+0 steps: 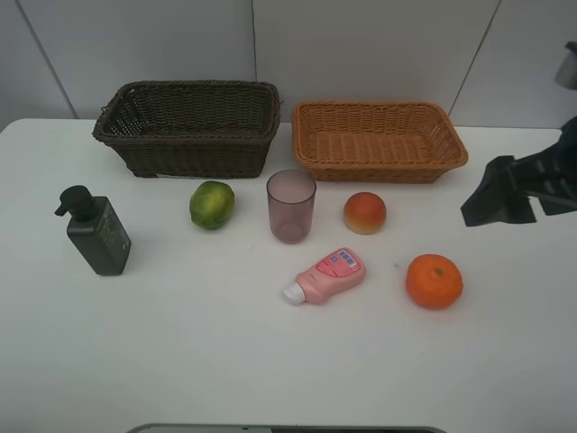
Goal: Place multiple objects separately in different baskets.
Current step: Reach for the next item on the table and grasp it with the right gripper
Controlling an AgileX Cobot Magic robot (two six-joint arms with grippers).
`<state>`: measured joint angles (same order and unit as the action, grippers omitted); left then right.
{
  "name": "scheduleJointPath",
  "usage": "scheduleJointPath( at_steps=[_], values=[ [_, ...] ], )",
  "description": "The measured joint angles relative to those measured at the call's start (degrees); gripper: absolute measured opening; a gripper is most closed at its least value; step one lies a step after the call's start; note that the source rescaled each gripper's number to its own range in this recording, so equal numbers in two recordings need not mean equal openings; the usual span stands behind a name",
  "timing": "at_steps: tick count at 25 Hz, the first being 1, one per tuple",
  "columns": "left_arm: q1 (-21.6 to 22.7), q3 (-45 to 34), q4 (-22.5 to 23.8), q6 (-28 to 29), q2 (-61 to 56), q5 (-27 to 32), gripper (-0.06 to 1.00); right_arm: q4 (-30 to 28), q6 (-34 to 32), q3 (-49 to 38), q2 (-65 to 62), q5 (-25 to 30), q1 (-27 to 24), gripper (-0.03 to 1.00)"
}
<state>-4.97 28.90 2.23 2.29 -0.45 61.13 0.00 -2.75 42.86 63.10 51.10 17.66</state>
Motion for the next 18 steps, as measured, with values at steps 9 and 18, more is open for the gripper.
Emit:
scheduleJointPath(
  at_steps=[9, 18],
  values=[
    [0.0, 0.0, 0.0, 0.0, 0.0, -0.1, 0.92, 0.0, 0.0, 0.8, 11.9, -1.0, 6.8, 1.00],
    [0.0, 0.0, 0.0, 0.0, 0.0, -0.2, 0.92, -0.3, 0.3, 0.8, 20.6, -3.5, 6.0, 1.00]
  ],
)
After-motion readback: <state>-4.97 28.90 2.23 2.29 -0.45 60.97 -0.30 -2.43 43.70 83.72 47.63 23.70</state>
